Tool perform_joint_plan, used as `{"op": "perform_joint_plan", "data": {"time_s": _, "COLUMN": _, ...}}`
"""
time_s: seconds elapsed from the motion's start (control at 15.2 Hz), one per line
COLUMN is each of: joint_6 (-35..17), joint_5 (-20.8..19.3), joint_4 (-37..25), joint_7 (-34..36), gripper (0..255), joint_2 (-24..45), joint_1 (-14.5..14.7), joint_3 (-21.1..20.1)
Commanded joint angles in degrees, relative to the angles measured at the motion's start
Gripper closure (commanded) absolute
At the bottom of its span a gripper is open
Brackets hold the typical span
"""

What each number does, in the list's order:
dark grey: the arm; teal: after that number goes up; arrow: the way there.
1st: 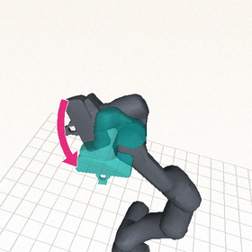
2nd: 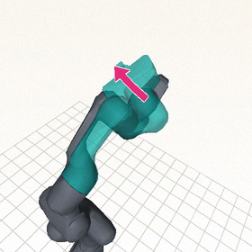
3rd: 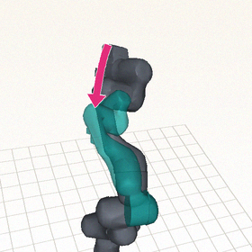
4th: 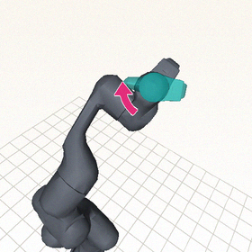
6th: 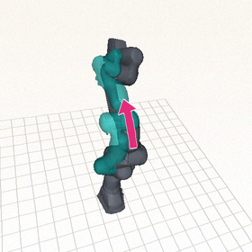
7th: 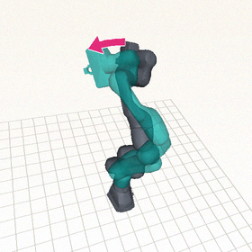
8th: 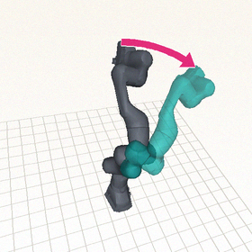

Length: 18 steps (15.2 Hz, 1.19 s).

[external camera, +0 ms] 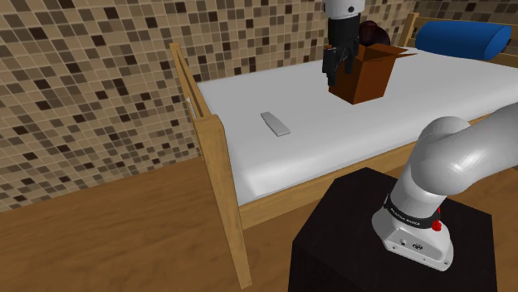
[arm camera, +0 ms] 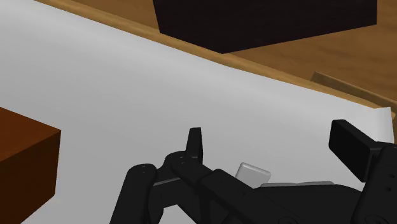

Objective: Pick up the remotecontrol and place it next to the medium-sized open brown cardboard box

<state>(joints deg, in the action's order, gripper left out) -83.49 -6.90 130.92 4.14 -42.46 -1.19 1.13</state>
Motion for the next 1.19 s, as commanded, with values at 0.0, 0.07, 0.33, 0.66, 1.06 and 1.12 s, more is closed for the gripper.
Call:
{"op": "perform_joint_plan", "data": {"time_s": 0.0, "joint_6": 0.0, "joint_5": 0.0, "joint_4": 0.0, "joint_7": 0.0, "gripper": 0, "joint_2": 0.0, "joint_1": 0.0, "joint_3": 0.0}}
{"op": "perform_joint_plan", "data": {"time_s": 0.07, "joint_6": -1.94, "joint_5": 0.2, "joint_4": 0.48, "joint_7": 0.74, "gripper": 0, "joint_2": 1.33, "joint_1": -0.19, "joint_3": 0.08}}
{"op": "perform_joint_plan", "data": {"time_s": 0.33, "joint_6": -9.54, "joint_5": 0.94, "joint_4": 1.58, "joint_7": 3.5, "gripper": 0, "joint_2": 7.29, "joint_1": -0.92, "joint_3": 0.43}}
{"op": "perform_joint_plan", "data": {"time_s": 0.66, "joint_6": -18.46, "joint_5": 1.81, "joint_4": 1.12, "joint_7": 6.58, "gripper": 0, "joint_2": 15.95, "joint_1": -1.72, "joint_3": 0.99}}
{"op": "perform_joint_plan", "data": {"time_s": 1.06, "joint_6": -27.82, "joint_5": 3.06, "joint_4": -2.05, "joint_7": 9.67, "gripper": 0, "joint_2": 27.54, "joint_1": -2.53, "joint_3": 1.82}}
{"op": "perform_joint_plan", "data": {"time_s": 1.12, "joint_6": -29.2, "joint_5": 3.31, "joint_4": -2.85, "joint_7": 10.11, "gripper": 0, "joint_2": 29.56, "joint_1": -2.66, "joint_3": 1.96}}
